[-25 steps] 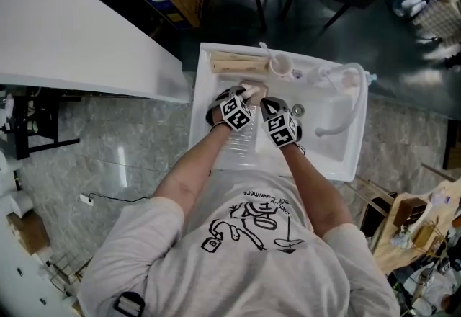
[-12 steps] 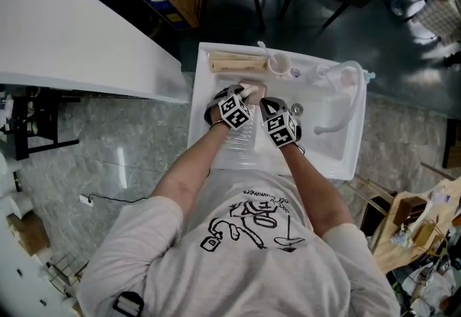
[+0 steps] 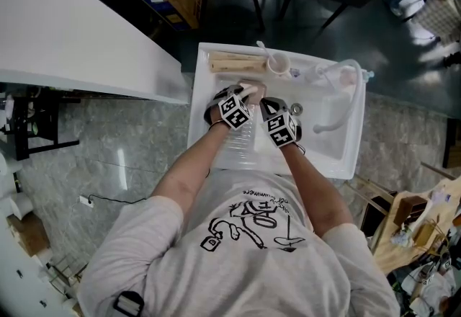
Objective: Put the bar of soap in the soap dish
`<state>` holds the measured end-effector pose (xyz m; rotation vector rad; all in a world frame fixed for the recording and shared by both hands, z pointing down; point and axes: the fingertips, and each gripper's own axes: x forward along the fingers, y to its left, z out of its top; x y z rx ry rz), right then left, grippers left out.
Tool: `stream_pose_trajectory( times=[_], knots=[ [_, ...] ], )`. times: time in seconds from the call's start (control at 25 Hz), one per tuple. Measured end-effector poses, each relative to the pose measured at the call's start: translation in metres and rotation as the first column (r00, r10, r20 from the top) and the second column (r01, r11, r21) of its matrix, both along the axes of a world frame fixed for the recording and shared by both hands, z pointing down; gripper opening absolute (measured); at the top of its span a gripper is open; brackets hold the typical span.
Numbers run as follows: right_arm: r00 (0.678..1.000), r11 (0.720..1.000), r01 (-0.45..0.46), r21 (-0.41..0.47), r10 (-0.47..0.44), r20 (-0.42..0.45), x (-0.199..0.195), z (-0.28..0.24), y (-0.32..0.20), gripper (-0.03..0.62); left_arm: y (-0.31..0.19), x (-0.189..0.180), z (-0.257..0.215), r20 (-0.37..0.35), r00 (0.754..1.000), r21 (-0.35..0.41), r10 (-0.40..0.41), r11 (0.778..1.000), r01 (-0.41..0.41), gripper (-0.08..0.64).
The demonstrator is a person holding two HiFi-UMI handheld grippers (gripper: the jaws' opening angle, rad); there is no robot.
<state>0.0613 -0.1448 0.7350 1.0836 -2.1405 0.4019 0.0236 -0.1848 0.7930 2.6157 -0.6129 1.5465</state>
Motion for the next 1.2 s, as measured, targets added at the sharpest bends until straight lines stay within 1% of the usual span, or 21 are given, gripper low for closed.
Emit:
stream_pose_trajectory(
  times=[0.44,1.2],
  knots=[
    [1.000,1.000,-0.004,0.008,0.004,0.004,0.000,-0.001,0.001,0.021,0.000,0.000,-0.004,-0.007,1.000,0.012,0.007,1.000,-0.007,0.146],
    [1.000,1.000,-0.001,0.028,0.001,0.001,-0.005,-0.011,0.007,0.021,0.004,-0.005,-0.015,-0.022,1.000,0.016,-0.004,1.000,0.004,0.152]
  ],
)
